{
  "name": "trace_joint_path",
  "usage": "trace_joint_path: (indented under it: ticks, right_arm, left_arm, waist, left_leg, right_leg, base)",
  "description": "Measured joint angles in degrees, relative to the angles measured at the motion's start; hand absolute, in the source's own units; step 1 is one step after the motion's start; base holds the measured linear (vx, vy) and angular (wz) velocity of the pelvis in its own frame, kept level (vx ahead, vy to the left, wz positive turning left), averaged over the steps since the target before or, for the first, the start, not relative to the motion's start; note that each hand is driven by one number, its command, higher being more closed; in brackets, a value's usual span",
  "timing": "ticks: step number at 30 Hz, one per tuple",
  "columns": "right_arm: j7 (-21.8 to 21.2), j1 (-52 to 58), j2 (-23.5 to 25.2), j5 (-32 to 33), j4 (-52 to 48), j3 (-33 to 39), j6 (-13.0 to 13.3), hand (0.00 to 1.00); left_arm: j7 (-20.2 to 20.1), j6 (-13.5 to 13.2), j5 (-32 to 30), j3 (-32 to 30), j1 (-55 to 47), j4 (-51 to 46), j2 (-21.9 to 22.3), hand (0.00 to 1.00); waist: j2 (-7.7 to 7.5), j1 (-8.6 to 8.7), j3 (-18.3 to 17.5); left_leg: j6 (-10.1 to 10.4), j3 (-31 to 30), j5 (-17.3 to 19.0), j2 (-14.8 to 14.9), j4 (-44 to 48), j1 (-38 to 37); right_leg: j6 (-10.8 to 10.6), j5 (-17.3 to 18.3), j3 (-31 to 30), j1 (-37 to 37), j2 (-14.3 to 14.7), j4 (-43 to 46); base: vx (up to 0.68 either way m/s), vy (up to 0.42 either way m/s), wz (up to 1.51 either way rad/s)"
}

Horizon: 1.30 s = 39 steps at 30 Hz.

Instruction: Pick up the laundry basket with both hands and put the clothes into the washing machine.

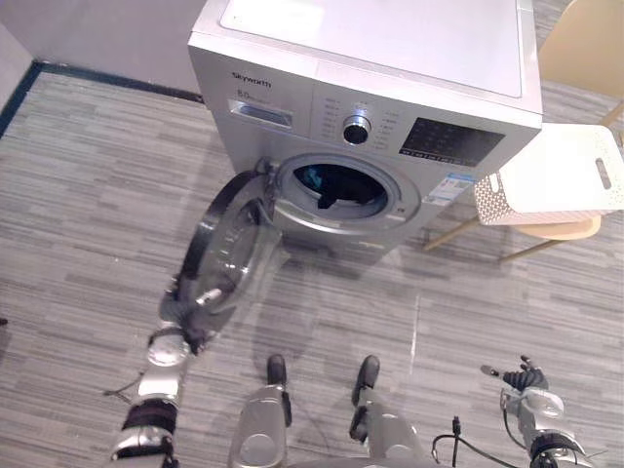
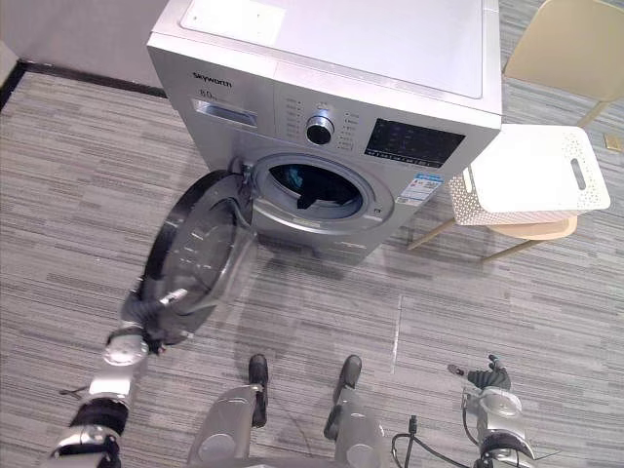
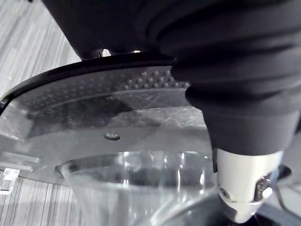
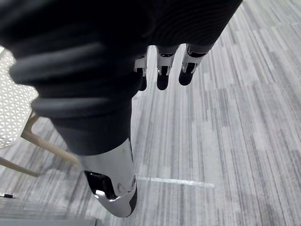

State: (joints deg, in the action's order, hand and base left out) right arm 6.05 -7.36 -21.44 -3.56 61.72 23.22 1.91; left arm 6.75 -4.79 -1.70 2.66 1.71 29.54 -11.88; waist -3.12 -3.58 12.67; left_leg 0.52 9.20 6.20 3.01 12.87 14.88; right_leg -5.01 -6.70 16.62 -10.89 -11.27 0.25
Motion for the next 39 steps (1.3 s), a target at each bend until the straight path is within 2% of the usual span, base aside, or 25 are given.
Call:
trace_joint_path:
  ticks: [1,4,6,7,8,10,11,12,15,17,18,19,20,21,22,24,28,32,35,38,39]
  right_arm:
    - [-0.13,0.90,-0.57,-0.31,0.03,-0.98,0.00,0.00]
    - [-0.33,1.00,-1.61,-0.53,0.17,-2.14,0.03,0.00]
    - [-1.05,0.44,-2.76,-0.54,0.47,-3.32,0.03,0.00]
    - [-1.01,-0.07,-2.36,-0.54,0.48,-4.33,-0.13,0.00]
    - [-0.71,-1.93,-0.92,-0.53,0.48,-6.62,-0.41,0.00]
    - [1.70,-5.09,2.31,-0.47,0.48,-10.60,-0.61,0.00]
    - [3.54,-6.41,5.77,-0.46,0.42,-12.10,-0.52,0.00]
    - [4.02,-7.70,8.87,-0.45,0.43,-12.78,-0.53,0.00]
    - [5.50,-10.81,12.60,-0.45,0.46,-14.14,-0.50,0.00]
    - [7.56,-13.03,12.44,-0.44,0.30,-14.01,-0.36,0.00]
    - [8.40,-14.11,12.06,-0.43,0.03,-13.70,-0.29,0.00]
    - [9.50,-15.71,11.91,-0.40,-0.18,-12.82,-0.18,0.00]
    - [9.67,-15.91,11.92,-0.39,-0.19,-12.56,-0.14,0.00]
    - [10.55,-16.33,12.07,-0.23,-0.51,-10.85,0.09,0.00]
    - [11.37,-15.26,12.81,0.31,-2.23,-8.16,0.17,0.00]
    - [12.00,-13.02,13.23,0.74,-4.02,-6.59,0.24,0.00]
    - [12.77,-4.75,18.31,0.75,-11.21,-7.58,1.76,0.00]
    - [12.72,-3.38,19.36,0.76,-15.03,-11.15,2.67,0.00]
    - [12.71,-3.36,19.08,0.90,-17.00,-12.26,3.45,0.00]
    - [12.69,-3.18,19.30,1.28,-17.68,-13.07,3.38,0.00]
    - [12.69,-2.64,19.16,1.26,-17.68,-13.13,3.33,0.00]
  left_arm:
    - [-1.98,-0.04,-0.08,3.44,-2.47,-2.02,0.78,0.00]
    - [-4.77,-0.16,-0.12,8.59,-5.48,-5.73,0.93,0.00]
    - [-8.01,-0.67,-0.28,13.35,-5.73,-7.33,2.00,0.00]
    - [-8.36,-0.89,-0.27,14.67,-5.69,-7.34,2.62,0.00]
    - [-9.06,-1.07,-0.45,16.81,-4.96,-6.87,3.57,0.00]
    - [-9.08,-1.24,-1.71,20.82,-1.09,-4.01,4.16,0.00]
    - [-8.83,-1.27,-2.75,22.05,2.22,-1.76,6.00,0.00]
    - [-7.70,-1.31,-3.59,22.04,5.86,0.66,8.15,0.00]
    - [-2.41,-1.14,-5.33,20.70,18.09,8.79,9.98,0.00]
    - [1.78,-0.44,-5.66,17.20,26.69,14.03,8.99,0.00]
    - [3.15,-0.06,-5.66,15.09,32.07,17.13,7.49,0.00]
    - [5.05,0.54,-5.60,11.67,41.12,22.48,4.02,0.00]
    - [5.22,0.68,-5.58,11.19,42.54,23.22,3.37,0.00]
    - [6.00,2.01,-5.41,9.69,49.75,27.08,-0.44,0.00]
    - [6.11,2.86,-5.06,9.41,55.98,29.41,-4.19,0.00]
    - [4.91,4.00,-5.05,10.09,58.72,29.57,-5.74,0.00]
    - [6.01,4.83,-5.26,10.76,61.09,29.37,-4.59,0.00]
    - [7.63,4.79,-5.69,10.73,62.28,26.53,-3.54,0.00]
    - [9.69,4.05,-5.67,10.75,61.66,19.98,-1.13,0.00]
    - [11.28,2.05,-5.65,11.17,54.56,11.37,1.21,0.00]
    - [11.26,1.47,-5.64,12.45,49.99,8.75,2.93,0.00]
  waist:
    - [1.22,0.45,-0.96]
    - [2.83,1.30,-2.26]
    - [4.57,1.59,-3.34]
    - [5.01,1.58,-3.60]
    - [5.68,2.57,-4.04]
    - [6.29,3.09,-4.38]
    - [6.75,3.35,-4.54]
    - [7.42,3.44,-4.36]
    - [8.50,4.84,-2.60]
    - [8.19,6.37,-1.01]
    - [7.58,6.99,0.54]
    - [6.14,8.28,2.87]
    - [5.88,8.52,3.23]
    - [4.64,9.32,4.96]
    - [3.75,9.32,7.22]
    - [3.74,9.41,7.52]
    - [2.98,9.13,8.25]
    - [2.98,8.82,8.25]
    - [2.98,7.47,8.24]
    - [3.05,6.91,8.06]
    - [3.13,5.81,7.95]
  left_leg:
    - [0.15,-0.63,-0.08,-0.02,-0.71,-1.43]
    - [0.58,-0.73,-0.39,-0.10,-2.07,-3.14]
    - [0.82,-0.37,-0.64,-0.18,-3.45,-5.10]
    - [0.88,-0.38,-0.74,-0.18,-3.83,-5.50]
    - [0.87,-0.15,-1.19,-0.17,-4.74,-6.16]
    - [1.26,0.93,-1.99,-0.09,-6.35,-7.10]
    - [1.28,1.47,-2.33,0.02,-7.11,-7.14]
    - [1.26,1.90,-2.62,0.08,-7.58,-6.97]
    - [1.39,3.93,-3.43,0.01,-8.87,-5.97]
    - [1.31,6.45,-3.47,0.06,-8.79,-3.62]
    - [1.26,8.19,-3.51,-0.01,-8.76,-2.58]
    - [1.25,10.93,-3.50,0.02,-8.63,-0.66]
    - [1.25,11.31,-3.50,0.02,-8.60,-0.38]
    - [1.24,12.93,-3.49,0.04,-8.31,1.26]
    - [1.24,14.43,-3.46,0.18,-7.91,2.53]
    - [1.23,14.96,-3.41,0.38,-7.68,4.09]
    - [1.66,15.07,-1.37,2.95,-2.77,7.86]
    - [1.83,13.88,0.20,4.21,-0.04,9.82]
    - [2.11,12.33,-0.04,4.61,0.57,10.35]
    - [1.99,10.36,-0.39,5.17,1.34,8.70]
    - [2.26,9.61,-0.59,5.11,1.00,6.90]
  right_leg:
    - [0.16,1.42,0.51,1.28,0.01,0.61]
    - [0.35,2.18,0.60,2.22,0.03,0.82]
    - [-0.18,2.74,0.38,3.17,0.02,0.84]
    - [-0.20,2.78,0.44,3.39,0.05,0.81]
    - [-0.28,2.76,0.38,3.48,0.17,0.67]
    - [-0.76,2.32,-0.55,3.08,0.47,0.25]
    - [-0.73,1.96,-0.96,2.60,0.70,-0.24]
    - [-0.46,1.47,-1.23,2.33,0.89,-0.96]
    - [-0.57,0.68,-3.24,-0.37,0.96,-1.16]
    - [-0.25,-0.42,-6.06,-4.37,1.12,-0.87]
    - [-0.53,-1.25,-7.79,-6.36,1.14,-0.99]
    - [-0.43,-3.32,-10.79,-9.25,1.37,-2.36]
    - [-0.42,-3.64,-11.14,-9.64,1.41,-2.66]
    - [-0.40,-5.44,-13.47,-11.73,1.55,-3.99]
    - [-0.36,-7.14,-15.76,-13.67,1.83,-4.90]
    - [-0.15,-8.19,-16.67,-15.27,2.00,-5.54]
    - [-0.20,-8.34,-17.09,-17.15,3.02,-5.54]
    - [-0.11,-8.17,-15.81,-17.16,3.47,-5.41]
    - [0.24,-7.52,-13.92,-17.10,3.63,-4.29]
    - [0.50,-6.21,-11.72,-14.23,4.02,-3.50]
    - [0.68,-5.49,-10.88,-12.16,4.05,-3.47]
  base:
    - [0.03,-0.015,0.23]
    - [0.04,-0.015,0.06]
    - [0.06,-0.008,-0.08]
    - [0.06,-0.016,-0.09]
    - [0.06,-0.026,-0.20]
    - [0.04,-0.028,-0.27]
    - [0.01,-0.030,-0.22]
    - [0.01,-0.032,-0.18]
    - [-0.03,-0.002,-0.30]
    - [-0.06,0.007,-0.66]
    - [-0.06,-0.005,-0.97]
    - [-0.06,-0.012,-0.80]
    - [-0.05,-0.029,-0.86]
    - [-0.02,-0.036,-0.76]
    - [-0.03,-0.041,-0.76]
    - [-0.02,-0.025,-0.37]
    - [-0.03,-0.038,-0.07]
    - [-0.07,-0.057,0.10]
    - [-0.04,-0.039,0.23]
    - [0.03,-0.028,0.26]
    - [0.07,-0.011,0.31]
